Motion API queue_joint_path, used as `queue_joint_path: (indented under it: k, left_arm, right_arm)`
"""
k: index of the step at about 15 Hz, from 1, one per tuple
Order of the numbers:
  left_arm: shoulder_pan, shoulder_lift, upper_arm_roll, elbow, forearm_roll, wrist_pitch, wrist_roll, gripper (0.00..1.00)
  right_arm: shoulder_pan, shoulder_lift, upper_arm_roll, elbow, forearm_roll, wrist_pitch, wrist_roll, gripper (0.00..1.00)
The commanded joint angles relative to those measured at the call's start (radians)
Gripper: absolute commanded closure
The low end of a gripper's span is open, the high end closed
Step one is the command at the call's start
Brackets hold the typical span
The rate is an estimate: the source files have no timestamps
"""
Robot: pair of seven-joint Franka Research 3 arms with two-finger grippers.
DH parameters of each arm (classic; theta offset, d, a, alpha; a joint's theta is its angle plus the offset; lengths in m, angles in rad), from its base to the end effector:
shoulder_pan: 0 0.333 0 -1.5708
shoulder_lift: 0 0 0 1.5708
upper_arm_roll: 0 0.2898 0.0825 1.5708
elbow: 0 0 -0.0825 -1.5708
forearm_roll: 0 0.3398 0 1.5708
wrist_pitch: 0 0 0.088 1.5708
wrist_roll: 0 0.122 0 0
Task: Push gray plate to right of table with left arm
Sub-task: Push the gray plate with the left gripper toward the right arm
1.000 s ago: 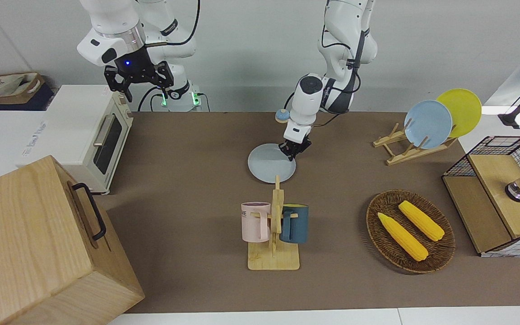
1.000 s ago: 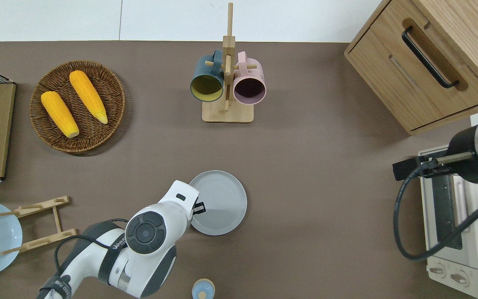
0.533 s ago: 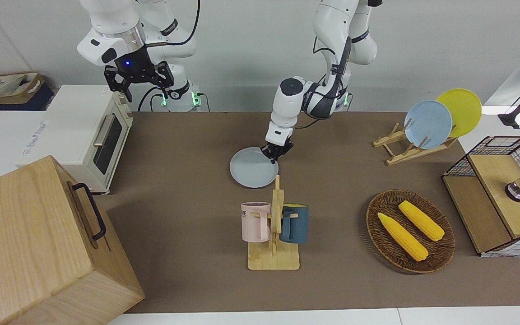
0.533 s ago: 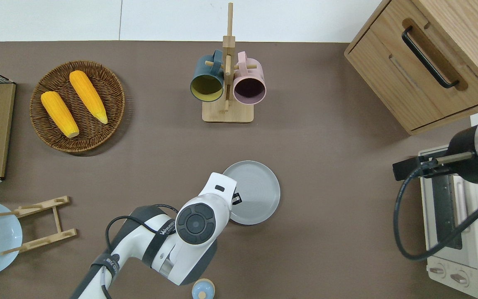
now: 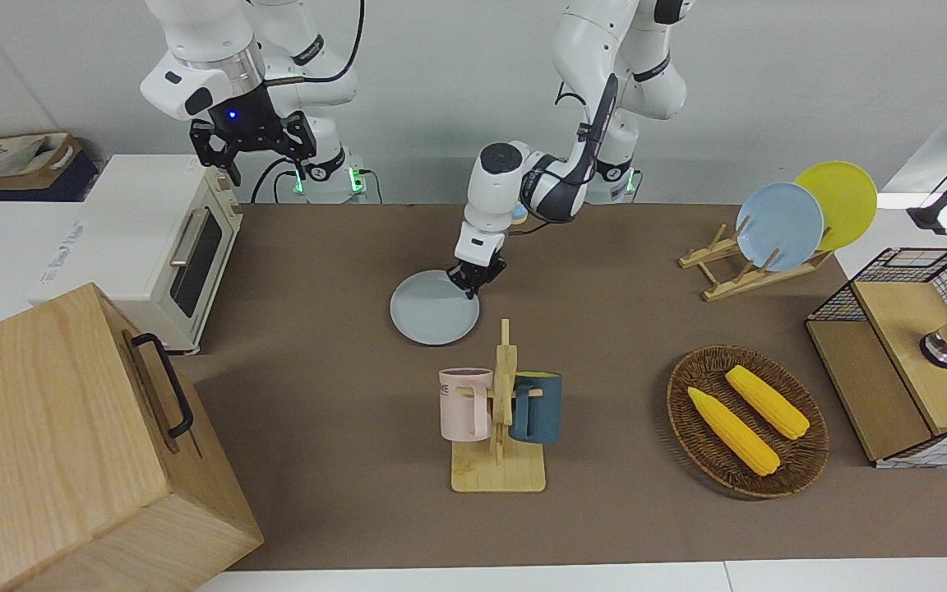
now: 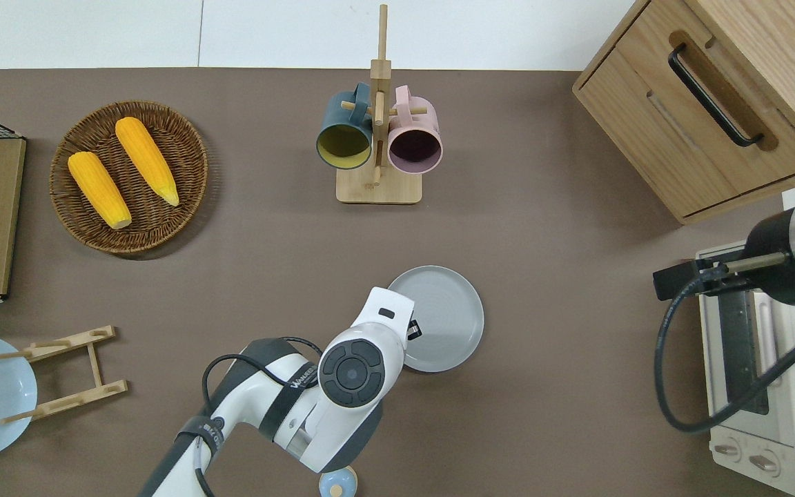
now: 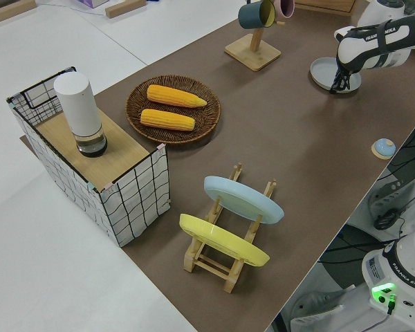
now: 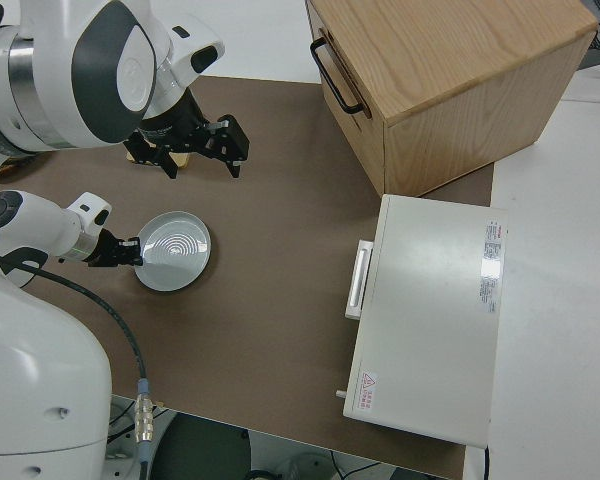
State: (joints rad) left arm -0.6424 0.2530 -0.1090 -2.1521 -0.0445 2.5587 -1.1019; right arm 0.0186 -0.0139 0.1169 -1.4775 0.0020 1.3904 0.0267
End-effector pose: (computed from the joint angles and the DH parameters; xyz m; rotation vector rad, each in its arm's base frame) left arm 0.4007 -0.3730 0.2903 2.9275 0.5802 0.0740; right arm 0.4818 0.0664 0.6141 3.1293 0.1707 -0.1146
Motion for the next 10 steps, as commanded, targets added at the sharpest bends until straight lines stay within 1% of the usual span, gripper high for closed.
queue_joint_path:
  k: [1,4,8,10]
  left_arm:
    - [-0.054,0.097,0.009,0.095,0.003,-0.005,-0.061,1.0]
    - [-0.077,0.132,0.009,0.152,0.008,-0.012,-0.104,1.0]
    - [-0.118,0.183,0.008,0.225,0.11,-0.028,-0.237,1.0]
    - [-0.138,0.206,0.008,0.253,0.133,-0.029,-0.272,1.0]
  right_arm:
    - [-0.02,-0.003,0.013,0.008,0.01,-0.014,0.001,0.017]
    - [-0.02,-0.003,0.013,0.008,0.01,-0.014,0.001,0.017]
    - [-0.02,-0.003,0.015,0.008,0.01,-0.014,0.002,0.017]
    - [-0.02,-0.003,0.015,0.008,0.01,-0.014,0.002,0.017]
